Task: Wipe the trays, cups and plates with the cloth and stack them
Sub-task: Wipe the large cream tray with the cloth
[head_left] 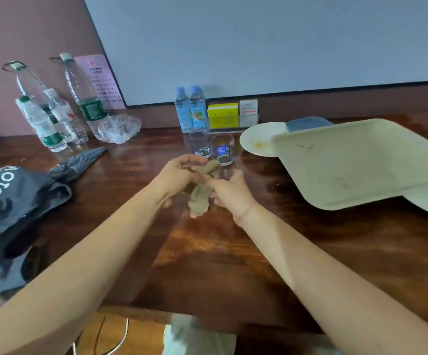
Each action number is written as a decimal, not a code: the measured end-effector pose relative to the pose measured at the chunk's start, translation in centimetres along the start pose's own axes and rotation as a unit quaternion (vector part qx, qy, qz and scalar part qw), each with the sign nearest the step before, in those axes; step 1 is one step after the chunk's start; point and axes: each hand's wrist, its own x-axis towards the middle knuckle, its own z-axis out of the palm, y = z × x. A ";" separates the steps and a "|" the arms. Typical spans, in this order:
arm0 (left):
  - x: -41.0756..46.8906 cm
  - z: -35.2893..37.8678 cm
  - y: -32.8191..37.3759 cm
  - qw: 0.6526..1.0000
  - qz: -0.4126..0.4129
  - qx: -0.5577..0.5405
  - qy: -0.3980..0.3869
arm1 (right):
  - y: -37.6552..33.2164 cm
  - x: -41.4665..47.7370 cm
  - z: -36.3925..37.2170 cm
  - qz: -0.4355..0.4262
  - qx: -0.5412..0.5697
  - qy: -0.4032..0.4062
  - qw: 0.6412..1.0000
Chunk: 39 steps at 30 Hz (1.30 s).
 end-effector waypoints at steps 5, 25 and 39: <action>-3.9 1.6 5.5 0.986 0.056 -0.109 -0.112 | -6.1 -7.0 -4.8 0.010 0.065 -0.044 0.997; 0.5 10.7 5.4 0.981 0.130 -0.035 -0.140 | -10.2 -4.8 -17.8 -0.135 -0.125 0.020 0.983; 5.3 13.3 8.5 0.982 0.159 -0.009 -0.106 | -13.1 -1.6 -20.8 -0.128 -0.278 -0.029 0.952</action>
